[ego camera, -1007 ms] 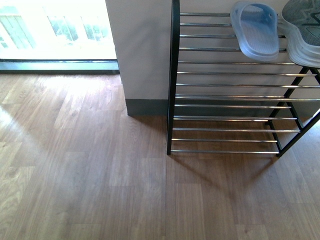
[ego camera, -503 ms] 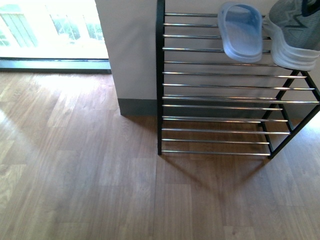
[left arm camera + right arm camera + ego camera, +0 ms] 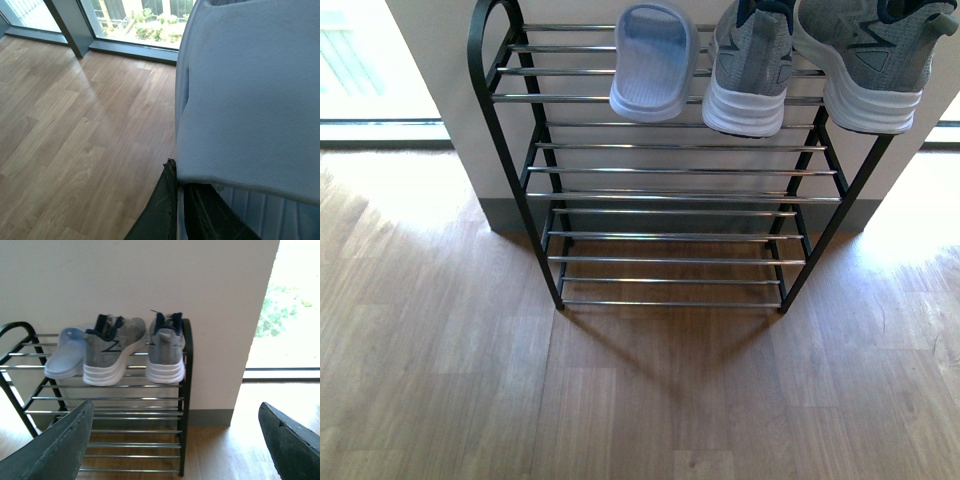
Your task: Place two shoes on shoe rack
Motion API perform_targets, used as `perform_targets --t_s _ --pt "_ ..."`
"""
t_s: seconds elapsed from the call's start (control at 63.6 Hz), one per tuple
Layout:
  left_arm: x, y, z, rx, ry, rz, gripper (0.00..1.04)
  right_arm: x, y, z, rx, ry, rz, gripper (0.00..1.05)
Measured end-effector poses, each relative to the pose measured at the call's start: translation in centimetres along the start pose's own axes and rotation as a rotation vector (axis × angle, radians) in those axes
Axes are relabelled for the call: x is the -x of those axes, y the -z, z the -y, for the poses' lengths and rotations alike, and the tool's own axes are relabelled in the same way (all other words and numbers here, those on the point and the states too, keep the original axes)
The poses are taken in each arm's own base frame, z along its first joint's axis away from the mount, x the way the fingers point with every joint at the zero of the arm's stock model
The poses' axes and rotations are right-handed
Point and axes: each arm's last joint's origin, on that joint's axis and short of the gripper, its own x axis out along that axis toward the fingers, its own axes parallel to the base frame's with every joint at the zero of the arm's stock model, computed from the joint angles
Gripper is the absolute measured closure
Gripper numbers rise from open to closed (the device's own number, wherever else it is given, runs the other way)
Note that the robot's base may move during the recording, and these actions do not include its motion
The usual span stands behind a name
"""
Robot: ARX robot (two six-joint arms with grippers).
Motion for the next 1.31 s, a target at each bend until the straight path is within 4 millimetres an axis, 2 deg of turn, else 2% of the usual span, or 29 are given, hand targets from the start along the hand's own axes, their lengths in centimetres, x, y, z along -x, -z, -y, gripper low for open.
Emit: perform_targets --t_s 0.11,0.236,0.315,0.346,0.456,0.613,0.755,0.975,1.243,1.305 --pt "-0.3 -0.3 0.3 0.055 0.002 0.029 1.03 0.0 0.0 0.0 0.0 -0.001 0.0 0.09" --pt "-3.0 -2.4 2.1 0.111 0.083 0.009 1.03 0.0 0.0 0.0 0.0 -0.002 0.0 0.09" --pt "-5.6 -4.1 4.2 0.129 0.197 -0.042 1.03 0.0 0.0 0.0 0.0 -0.002 0.0 0.09" --pt "-7.3 -4.9 5.6 0.131 0.271 -0.086 1.03 0.0 0.0 0.0 0.0 -0.002 0.0 0.09" --pt "-10.8 -6.2 9.0 0.116 0.36 -0.154 1.03 0.0 0.0 0.0 0.0 -0.002 0.0 0.09" --pt "-14.8 -8.0 13.1 0.096 0.372 -0.214 1.03 0.0 0.0 0.0 0.0 -0.002 0.0 0.09" --pt "-17.9 -9.1 15.9 0.085 0.366 -0.244 1.03 0.0 0.0 0.0 0.0 -0.001 0.0 0.09" --pt "-22.5 -9.9 18.9 0.045 0.333 -0.293 1.03 0.0 0.0 0.0 0.0 -0.002 0.0 0.09" --pt "-27.4 -8.8 21.5 -0.065 0.31 -0.35 1.03 0.0 0.0 0.0 0.0 -0.002 0.0 0.09" --pt "-28.0 -8.5 21.8 -0.082 0.308 -0.354 1.03 0.0 0.0 0.0 0.0 -0.002 0.0 0.09"
